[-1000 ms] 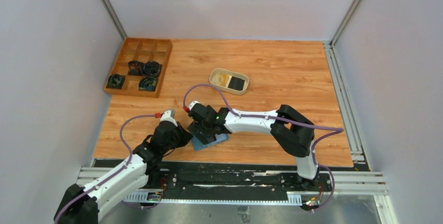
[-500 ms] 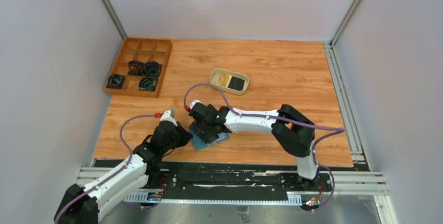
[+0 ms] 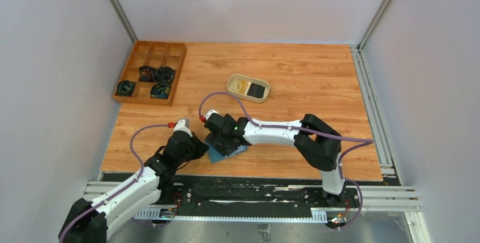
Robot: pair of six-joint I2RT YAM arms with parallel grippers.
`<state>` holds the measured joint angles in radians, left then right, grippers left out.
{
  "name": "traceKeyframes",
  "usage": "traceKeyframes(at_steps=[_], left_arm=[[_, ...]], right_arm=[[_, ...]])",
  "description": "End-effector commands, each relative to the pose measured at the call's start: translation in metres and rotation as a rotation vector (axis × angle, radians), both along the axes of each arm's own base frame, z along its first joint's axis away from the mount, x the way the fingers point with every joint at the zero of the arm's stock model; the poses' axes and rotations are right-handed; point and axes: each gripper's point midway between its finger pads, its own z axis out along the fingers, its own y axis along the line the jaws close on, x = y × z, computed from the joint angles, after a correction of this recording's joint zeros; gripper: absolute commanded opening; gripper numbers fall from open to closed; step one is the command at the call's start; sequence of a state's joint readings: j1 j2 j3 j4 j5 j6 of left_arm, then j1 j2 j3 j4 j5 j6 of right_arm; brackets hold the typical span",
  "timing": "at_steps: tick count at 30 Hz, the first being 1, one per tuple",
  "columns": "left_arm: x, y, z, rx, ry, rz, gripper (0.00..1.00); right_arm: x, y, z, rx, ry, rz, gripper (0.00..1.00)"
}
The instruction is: Take the credit cards out of the card holder
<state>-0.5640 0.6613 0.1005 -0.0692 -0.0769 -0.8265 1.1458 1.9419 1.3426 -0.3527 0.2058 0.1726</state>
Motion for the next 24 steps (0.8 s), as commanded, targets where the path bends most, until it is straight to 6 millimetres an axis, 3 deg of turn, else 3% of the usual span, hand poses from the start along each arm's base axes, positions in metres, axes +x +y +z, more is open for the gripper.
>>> traceKeyframes(at_steps=[1, 6, 15, 24], left_arm=[[-0.002, 0.003, -0.007, 0.015, 0.014, -0.004, 0.00], [-0.003, 0.002, -0.006, 0.012, 0.015, -0.008, 0.00], [-0.002, 0.001, -0.006, 0.015, 0.017, -0.014, 0.00], [-0.002, 0.001, -0.007, 0.019, 0.022, -0.016, 0.00]], right_arm=[[0.007, -0.020, -0.001, -0.117, -0.098, -0.017, 0.88], [0.014, -0.030, -0.010, -0.226, -0.171, -0.047, 0.90], [0.025, -0.041, -0.003, -0.382, -0.348, -0.068, 0.92], [-0.007, -0.021, -0.033, -0.213, -0.095, 0.011, 0.90]])
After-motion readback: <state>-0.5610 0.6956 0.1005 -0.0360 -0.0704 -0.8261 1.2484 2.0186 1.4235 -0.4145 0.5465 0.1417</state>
